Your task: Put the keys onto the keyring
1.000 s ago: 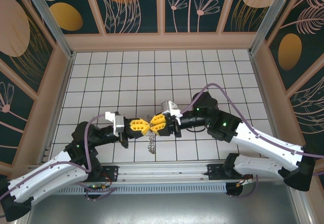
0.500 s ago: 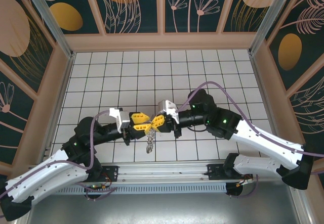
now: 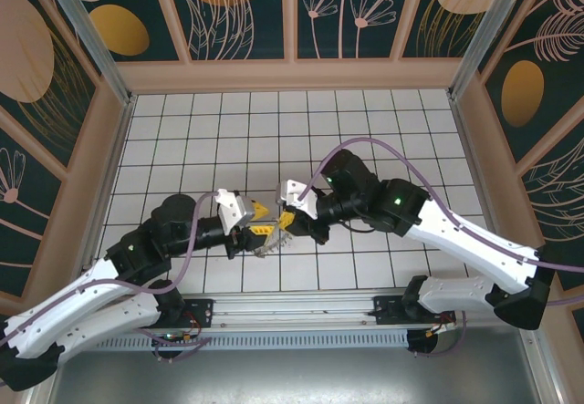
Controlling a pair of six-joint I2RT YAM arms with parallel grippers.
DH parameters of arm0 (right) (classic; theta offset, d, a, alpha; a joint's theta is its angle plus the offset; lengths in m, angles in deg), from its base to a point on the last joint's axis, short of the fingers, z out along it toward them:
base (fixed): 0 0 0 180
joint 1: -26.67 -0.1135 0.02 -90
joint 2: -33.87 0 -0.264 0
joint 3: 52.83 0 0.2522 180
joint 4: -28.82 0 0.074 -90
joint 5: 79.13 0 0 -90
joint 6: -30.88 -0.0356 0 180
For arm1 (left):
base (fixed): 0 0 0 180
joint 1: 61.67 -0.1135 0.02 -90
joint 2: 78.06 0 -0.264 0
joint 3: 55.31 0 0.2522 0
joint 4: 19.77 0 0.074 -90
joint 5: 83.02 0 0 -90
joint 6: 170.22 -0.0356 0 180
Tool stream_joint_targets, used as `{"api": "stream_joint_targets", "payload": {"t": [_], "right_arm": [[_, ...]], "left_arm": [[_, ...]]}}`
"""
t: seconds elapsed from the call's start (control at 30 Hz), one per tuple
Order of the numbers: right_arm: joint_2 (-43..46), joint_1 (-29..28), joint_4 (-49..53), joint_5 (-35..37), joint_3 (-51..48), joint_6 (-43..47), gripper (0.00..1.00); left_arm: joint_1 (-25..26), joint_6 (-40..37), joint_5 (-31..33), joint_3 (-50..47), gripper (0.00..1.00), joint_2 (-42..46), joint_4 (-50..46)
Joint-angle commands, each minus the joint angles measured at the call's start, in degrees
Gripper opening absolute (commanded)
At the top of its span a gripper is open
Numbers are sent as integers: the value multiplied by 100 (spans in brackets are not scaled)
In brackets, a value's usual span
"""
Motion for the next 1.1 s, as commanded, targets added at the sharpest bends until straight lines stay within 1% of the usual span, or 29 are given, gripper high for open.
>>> {"api": "stream_joint_targets", "payload": {"t": [0.0,0.1,0.23,0.27,0.37,0.43,0.5,0.63,0.77,0.87,1.0,1.07], "right_arm": [[-84,14,226,-319,282,187,0],[-111,10,216,-438,275,205,0],[-117,19,164,-454,232,213,0],[-106,18,146,-489,222,222,0],[-101,20,120,-508,212,222,0],[-100,29,134,-499,198,218,0],[-105,65,120,-514,190,179,0],[-19,184,-21,-572,87,43,0],[156,282,-270,-463,-124,-147,0],[315,360,-612,-450,-362,-336,0],[542,413,-1503,-631,-801,-686,2],[583,417,-1787,-681,-905,-795,2]], "left_arm": [[13,-307,-74,241,40,-200,-234],[10,-383,-86,233,40,-259,-177],[13,-415,-188,229,34,-340,-98],[12,-420,-180,235,31,-366,-94],[8,-433,-252,195,15,-422,-41],[13,-409,-368,159,9,-426,45],[15,-380,-464,132,0,-431,127],[9,-281,-400,25,0,-299,291],[8,52,-293,-332,0,181,845],[13,280,-165,-584,0,564,1381],[14,532,-7,-1073,0,1043,2395],[13,618,27,-1256,0,1166,2767]]}}
